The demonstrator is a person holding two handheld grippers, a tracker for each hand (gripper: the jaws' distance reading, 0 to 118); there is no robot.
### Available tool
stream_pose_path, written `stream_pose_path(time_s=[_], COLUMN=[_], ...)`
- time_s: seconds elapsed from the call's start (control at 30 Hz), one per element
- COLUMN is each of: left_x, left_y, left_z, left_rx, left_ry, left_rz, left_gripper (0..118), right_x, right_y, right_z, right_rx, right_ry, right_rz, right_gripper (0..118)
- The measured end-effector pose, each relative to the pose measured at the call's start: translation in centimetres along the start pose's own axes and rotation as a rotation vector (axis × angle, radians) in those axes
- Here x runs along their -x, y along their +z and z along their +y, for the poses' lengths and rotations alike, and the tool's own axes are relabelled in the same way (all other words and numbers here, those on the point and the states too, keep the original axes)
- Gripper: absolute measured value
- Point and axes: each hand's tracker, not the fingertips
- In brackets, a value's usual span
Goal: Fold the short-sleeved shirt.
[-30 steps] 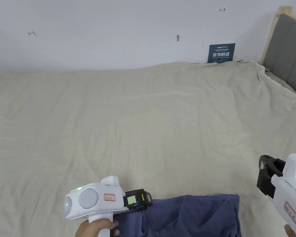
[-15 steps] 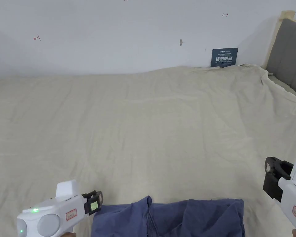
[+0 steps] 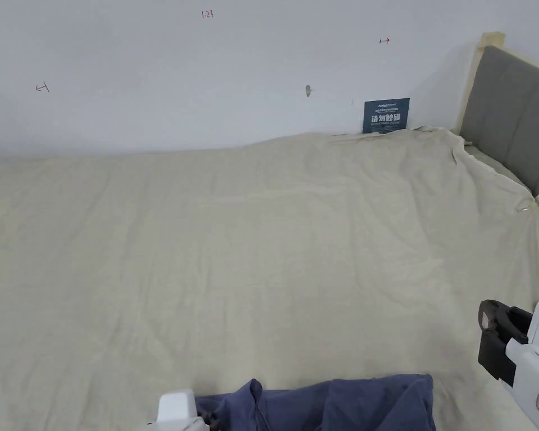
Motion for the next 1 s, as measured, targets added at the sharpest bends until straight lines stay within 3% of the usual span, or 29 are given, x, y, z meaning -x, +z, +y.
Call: stream_pose_path(time_s=[0.17, 0.47, 0.6, 0.8, 0.9, 1.0], left_x=[-2.9, -5.6, -3.5, 3.0, 6.3, 9.3], left_y=[-1.1, -0.6, 2.3, 5.8, 6.8, 6.9], left_z=[-0.7, -1.7, 0.1, 4.4, 5.5, 5.5], left_rx=[-0.01, 0.023, -0.048, -0.043, -0.015, 0.033], left_ry=[0.032, -0.092, 0.013, 0.081, 0.09, 0.106], left_rz=[-0.013, -0.115, -0.287, -0.329, -0.312, -0.257], left_gripper=[0, 0, 0, 2, 19, 78], right_x=[-0.5, -0.9, -0.8, 0.0, 0.5, 1.1], right_y=[0.2, 0.5, 0.6, 0.3, 0.0, -0.3], right_z=[-0.2, -0.3, -0.1, 0.2, 0.2, 0.2], right_rx=[0.002, 0.01, 0.001, -0.002, -0.001, 0.006], right_ry=[-0.008, -0.014, -0.01, -0.007, -0.003, 0.001], right_rz=[-0.011, -0.019, -0.018, -0.002, 0.011, 0.023], right_gripper=[0, 0, 0, 0, 0, 0])
